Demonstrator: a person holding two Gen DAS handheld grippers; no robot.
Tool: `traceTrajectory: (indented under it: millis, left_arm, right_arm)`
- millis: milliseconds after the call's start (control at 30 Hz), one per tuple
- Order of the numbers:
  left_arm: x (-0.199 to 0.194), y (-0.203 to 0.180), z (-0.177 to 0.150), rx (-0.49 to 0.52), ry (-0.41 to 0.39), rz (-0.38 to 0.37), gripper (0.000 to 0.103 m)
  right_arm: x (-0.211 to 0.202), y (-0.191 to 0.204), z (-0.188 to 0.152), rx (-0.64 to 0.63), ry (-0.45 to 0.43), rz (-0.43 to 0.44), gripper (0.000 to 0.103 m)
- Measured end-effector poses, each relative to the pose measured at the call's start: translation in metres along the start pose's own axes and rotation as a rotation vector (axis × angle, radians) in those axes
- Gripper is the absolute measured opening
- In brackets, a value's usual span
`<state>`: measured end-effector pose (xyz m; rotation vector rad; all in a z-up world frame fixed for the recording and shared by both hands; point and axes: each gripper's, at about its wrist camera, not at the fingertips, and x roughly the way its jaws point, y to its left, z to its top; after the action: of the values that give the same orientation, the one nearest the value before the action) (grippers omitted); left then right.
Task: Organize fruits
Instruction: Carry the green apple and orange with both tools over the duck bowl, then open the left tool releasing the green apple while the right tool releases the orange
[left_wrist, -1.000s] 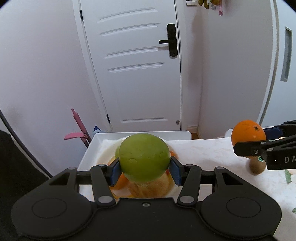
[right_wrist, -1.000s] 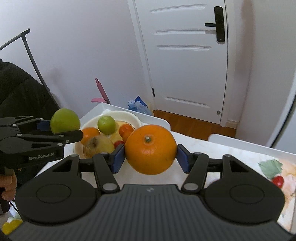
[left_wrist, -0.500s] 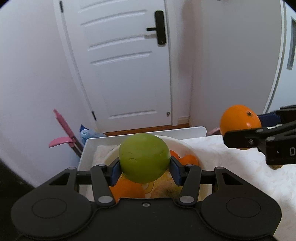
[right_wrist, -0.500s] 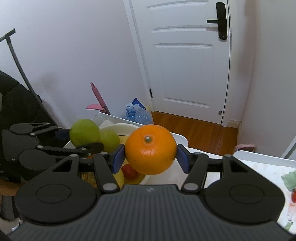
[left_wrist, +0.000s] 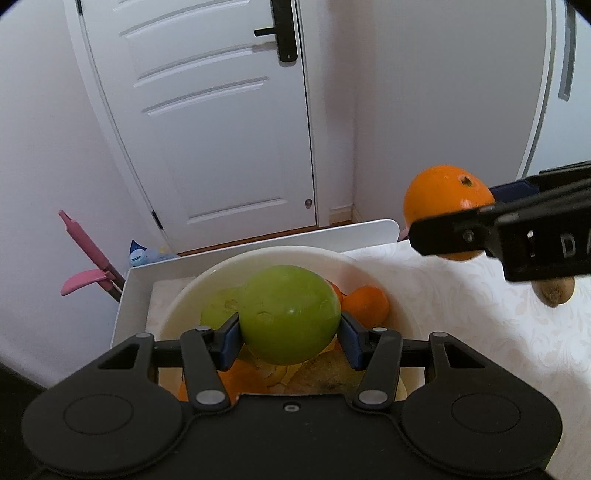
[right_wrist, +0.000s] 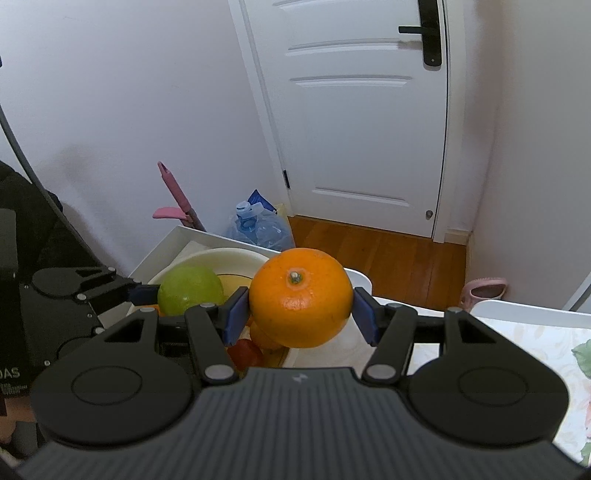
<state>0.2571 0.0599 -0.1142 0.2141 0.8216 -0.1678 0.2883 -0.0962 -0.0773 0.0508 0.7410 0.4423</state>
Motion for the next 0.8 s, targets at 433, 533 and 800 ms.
traceTrajectory:
  millis: [433,533,800]
  left_arm:
    - [-0.033,0.021,-0.004,-0.078,-0.077,0.052,0.092]
    - [-0.041,0.025,-0.009,-0.098,-0.072,0.072,0.092]
    - [-0.058,0.043,-0.024,-0.157,-0.062,0.127,0.092]
  right_arm:
    - [0.001,0.005,0.012,-0.022,-0.002,0.015,0.074]
    - [0.005,0.012,0.017,-0.041,0.000,0.036,0.074]
    - [0.036,0.031,0.032,-0.066,0.009,0.103,0.074]
